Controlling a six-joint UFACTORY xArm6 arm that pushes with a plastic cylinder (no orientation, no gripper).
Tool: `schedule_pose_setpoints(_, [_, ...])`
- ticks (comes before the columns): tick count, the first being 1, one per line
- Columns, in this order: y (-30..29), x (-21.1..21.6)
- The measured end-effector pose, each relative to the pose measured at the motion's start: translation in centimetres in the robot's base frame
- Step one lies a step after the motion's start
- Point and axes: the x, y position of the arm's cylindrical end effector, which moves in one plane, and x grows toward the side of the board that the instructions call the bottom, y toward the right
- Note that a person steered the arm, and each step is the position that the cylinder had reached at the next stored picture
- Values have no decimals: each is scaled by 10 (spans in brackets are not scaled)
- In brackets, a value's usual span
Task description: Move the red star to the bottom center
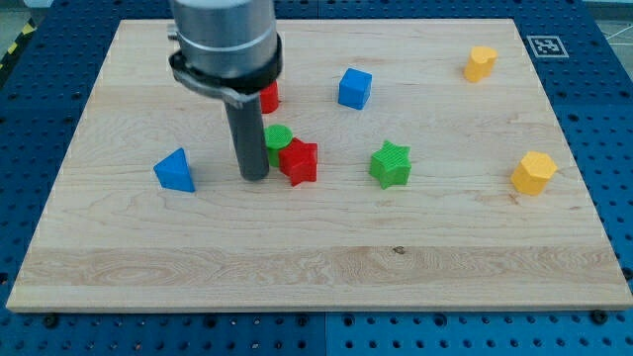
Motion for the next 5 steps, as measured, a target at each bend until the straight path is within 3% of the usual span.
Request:
schedule_pose_setpoints(1, [-14,-24])
schedule_pose_setpoints(3, [14,-76])
schedule_pose_setpoints(5, [26,-71])
